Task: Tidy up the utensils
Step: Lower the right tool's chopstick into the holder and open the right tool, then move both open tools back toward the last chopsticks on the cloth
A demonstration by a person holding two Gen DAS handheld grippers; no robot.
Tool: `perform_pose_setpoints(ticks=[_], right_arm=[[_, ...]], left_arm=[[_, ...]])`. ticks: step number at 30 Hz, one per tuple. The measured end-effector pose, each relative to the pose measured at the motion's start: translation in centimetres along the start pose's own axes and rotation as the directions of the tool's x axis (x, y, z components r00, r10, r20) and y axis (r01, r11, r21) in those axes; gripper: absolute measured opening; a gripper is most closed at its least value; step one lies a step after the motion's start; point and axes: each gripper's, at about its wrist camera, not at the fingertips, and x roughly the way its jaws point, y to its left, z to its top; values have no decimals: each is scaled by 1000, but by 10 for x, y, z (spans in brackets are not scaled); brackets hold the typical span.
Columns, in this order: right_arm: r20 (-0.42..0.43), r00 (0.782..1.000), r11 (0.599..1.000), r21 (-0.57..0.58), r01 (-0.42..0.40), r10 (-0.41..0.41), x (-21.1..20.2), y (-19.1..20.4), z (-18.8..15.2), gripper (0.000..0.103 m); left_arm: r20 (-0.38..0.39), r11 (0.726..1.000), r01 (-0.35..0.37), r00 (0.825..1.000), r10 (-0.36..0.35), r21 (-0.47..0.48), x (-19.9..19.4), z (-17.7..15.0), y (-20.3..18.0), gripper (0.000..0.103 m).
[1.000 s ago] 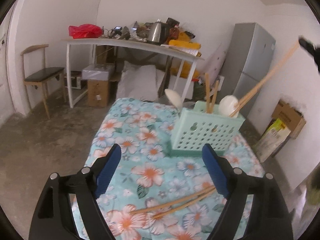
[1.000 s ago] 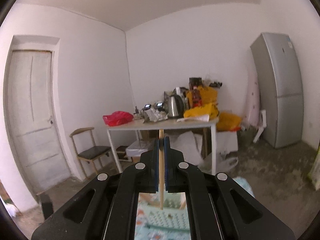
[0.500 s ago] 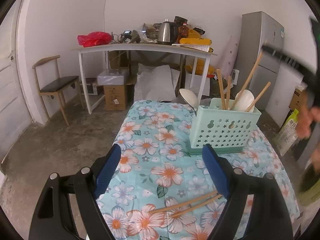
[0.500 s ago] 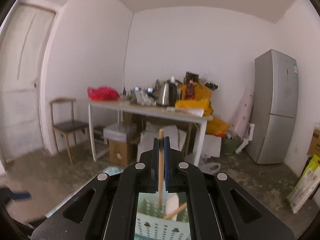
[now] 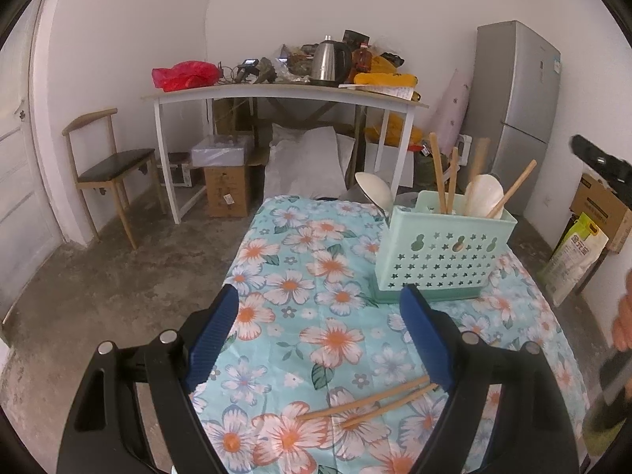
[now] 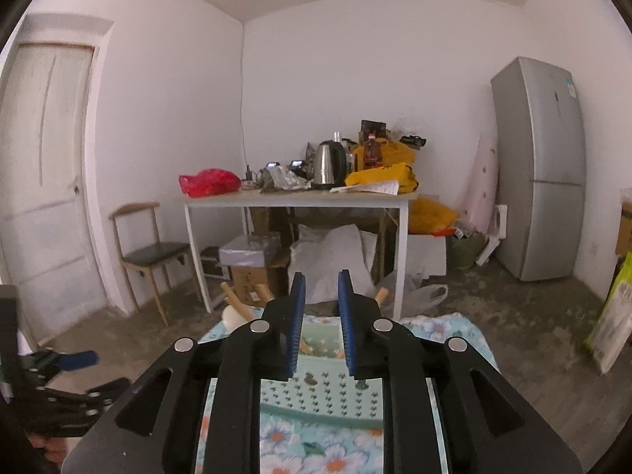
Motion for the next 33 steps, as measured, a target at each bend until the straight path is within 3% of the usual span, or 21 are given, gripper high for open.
perform_pose_setpoints(ticks=[10, 17, 20, 33], right_arm=[[-151, 986, 995, 74, -61, 71, -23, 1, -39, 37], [-345, 934, 994, 83, -67, 91, -13, 16, -77, 53], [-386, 919, 995, 80, -56, 83, -12, 19, -89, 57], [-524, 850, 986, 165, 30, 62, -6, -1, -123, 59]], left_arm=[[-23, 1000, 0, 1000, 1, 30, 1, -4, -11, 82], [-39, 999, -1, 999, 3, 51, 3, -8, -17, 82], [-45, 998, -3, 999, 6, 60, 5, -10, -20, 82], [-44, 994, 1, 999, 4, 112, 12, -18, -31, 85]])
